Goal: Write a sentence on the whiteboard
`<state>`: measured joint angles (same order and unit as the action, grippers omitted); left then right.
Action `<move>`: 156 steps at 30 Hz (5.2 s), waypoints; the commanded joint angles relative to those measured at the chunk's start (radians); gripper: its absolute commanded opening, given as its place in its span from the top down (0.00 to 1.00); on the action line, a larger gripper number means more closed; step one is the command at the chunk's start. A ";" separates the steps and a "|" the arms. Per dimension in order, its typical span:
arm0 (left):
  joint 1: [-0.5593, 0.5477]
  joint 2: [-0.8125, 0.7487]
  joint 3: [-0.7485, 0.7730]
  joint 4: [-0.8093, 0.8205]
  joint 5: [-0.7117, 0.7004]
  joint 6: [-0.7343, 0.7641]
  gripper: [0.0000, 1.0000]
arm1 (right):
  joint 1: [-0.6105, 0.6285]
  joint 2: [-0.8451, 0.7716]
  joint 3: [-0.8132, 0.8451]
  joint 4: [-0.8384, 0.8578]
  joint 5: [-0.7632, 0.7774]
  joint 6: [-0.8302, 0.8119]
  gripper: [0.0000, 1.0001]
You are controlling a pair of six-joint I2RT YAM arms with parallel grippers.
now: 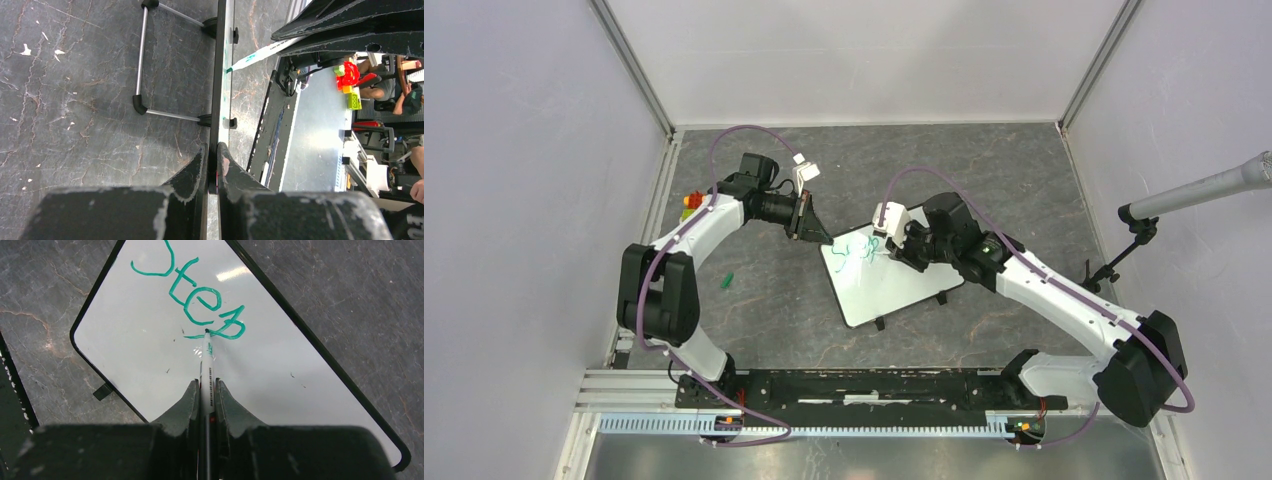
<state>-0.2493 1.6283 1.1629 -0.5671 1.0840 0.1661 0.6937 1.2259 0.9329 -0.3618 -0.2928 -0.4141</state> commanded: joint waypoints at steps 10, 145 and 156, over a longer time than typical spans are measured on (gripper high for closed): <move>-0.007 0.040 0.047 -0.065 -0.043 0.109 0.98 | -0.049 -0.058 0.055 -0.001 0.010 -0.033 1.00; -0.007 0.033 0.041 -0.065 -0.026 0.112 0.97 | -0.074 0.018 0.100 -0.024 0.068 -0.070 1.00; -0.007 0.036 0.041 -0.065 -0.027 0.114 0.97 | -0.074 -0.030 0.083 -0.052 0.048 -0.074 1.00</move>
<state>-0.2481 1.6497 1.1915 -0.6231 1.0935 0.2287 0.6209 1.2362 1.0096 -0.4191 -0.2504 -0.4774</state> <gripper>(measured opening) 0.121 0.162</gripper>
